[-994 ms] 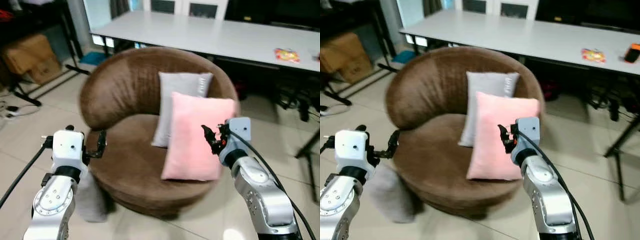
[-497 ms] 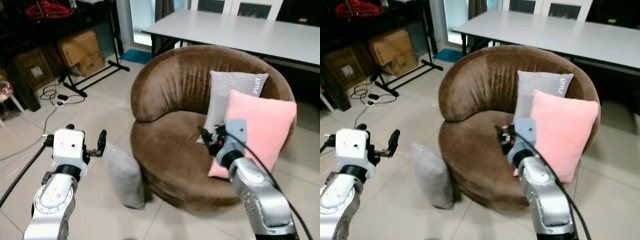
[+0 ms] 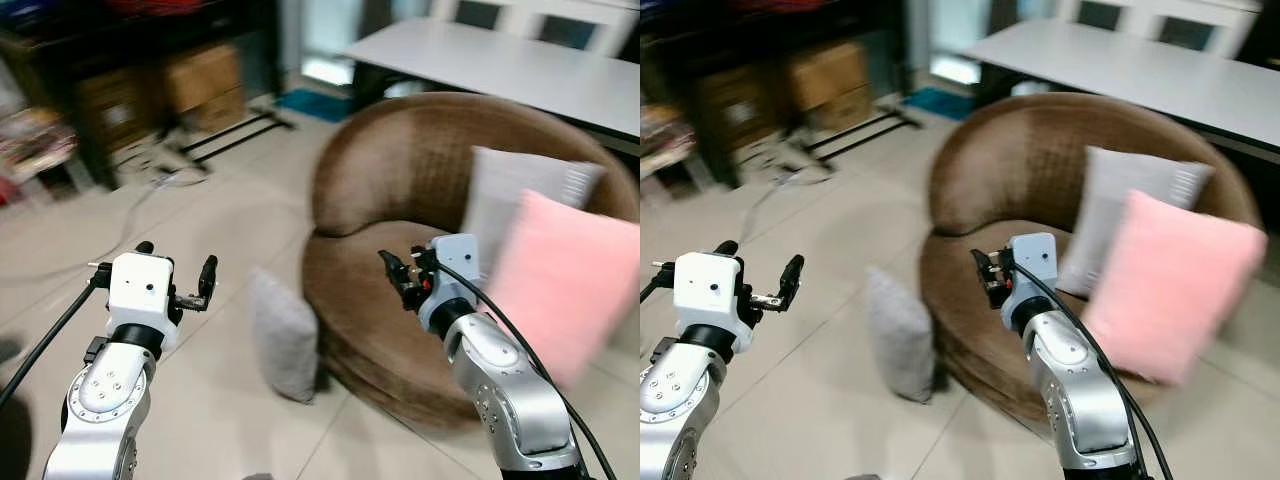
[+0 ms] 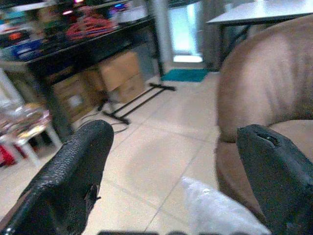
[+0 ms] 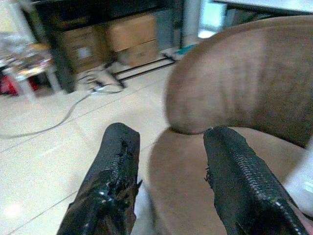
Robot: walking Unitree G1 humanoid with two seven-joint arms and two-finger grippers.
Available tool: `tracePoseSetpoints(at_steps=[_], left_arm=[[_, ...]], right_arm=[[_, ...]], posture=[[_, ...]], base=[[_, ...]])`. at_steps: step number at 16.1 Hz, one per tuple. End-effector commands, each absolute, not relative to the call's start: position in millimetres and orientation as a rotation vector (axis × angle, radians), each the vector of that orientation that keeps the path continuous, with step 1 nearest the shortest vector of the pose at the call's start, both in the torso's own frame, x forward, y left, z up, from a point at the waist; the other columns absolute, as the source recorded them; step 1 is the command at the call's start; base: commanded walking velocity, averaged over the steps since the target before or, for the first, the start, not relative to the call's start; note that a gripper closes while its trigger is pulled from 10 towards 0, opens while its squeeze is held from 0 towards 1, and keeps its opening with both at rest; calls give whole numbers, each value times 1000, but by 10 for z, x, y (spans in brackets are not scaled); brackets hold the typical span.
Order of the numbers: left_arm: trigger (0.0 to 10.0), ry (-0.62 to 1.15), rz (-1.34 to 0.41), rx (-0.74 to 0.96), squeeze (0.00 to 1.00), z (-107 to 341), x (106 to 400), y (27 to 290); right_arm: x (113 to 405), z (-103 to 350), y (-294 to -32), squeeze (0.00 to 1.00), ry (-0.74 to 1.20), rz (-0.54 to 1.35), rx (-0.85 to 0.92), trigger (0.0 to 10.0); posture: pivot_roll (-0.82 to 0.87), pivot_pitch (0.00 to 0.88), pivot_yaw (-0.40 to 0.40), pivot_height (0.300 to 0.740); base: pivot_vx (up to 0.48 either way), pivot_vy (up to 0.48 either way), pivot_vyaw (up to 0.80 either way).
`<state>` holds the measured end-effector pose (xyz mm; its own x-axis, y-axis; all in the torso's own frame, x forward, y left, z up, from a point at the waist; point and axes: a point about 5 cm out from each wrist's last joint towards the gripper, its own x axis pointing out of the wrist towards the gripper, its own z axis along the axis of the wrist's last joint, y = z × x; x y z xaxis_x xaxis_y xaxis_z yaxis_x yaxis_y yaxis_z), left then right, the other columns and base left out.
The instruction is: Move the pillow to the sofa from floor
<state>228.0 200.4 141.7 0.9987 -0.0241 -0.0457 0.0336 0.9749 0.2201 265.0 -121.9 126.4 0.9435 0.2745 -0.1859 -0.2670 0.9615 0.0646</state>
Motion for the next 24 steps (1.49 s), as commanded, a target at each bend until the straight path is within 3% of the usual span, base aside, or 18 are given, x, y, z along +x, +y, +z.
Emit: tracePoseSetpoints(at_steps=[1,5,11,24], left_arm=[[10000,50,-34,222,0,1415,2272,2016],[10000,47,-37,221,0,1426,2286,2021],[10000,45,-51,222,0,1435,2288,2017],[10000,41,-69,238,0,1454,2287,2032]], right_arm=[[2669,1282,-1232,0,193,270,26,10000],[2679,1288,-1209,0,188,284,-3,10000],[2664,1300,-1164,0,174,314,-14,10000],[2665,1252,-1217,0,186,258,57,10000]], posture=[[-33,0,14,740],[-32,0,15,740],[-30,0,23,740],[-24,0,29,740]], base=[[266,0,800],[265,0,0],[273,0,800],[277,0,0]])
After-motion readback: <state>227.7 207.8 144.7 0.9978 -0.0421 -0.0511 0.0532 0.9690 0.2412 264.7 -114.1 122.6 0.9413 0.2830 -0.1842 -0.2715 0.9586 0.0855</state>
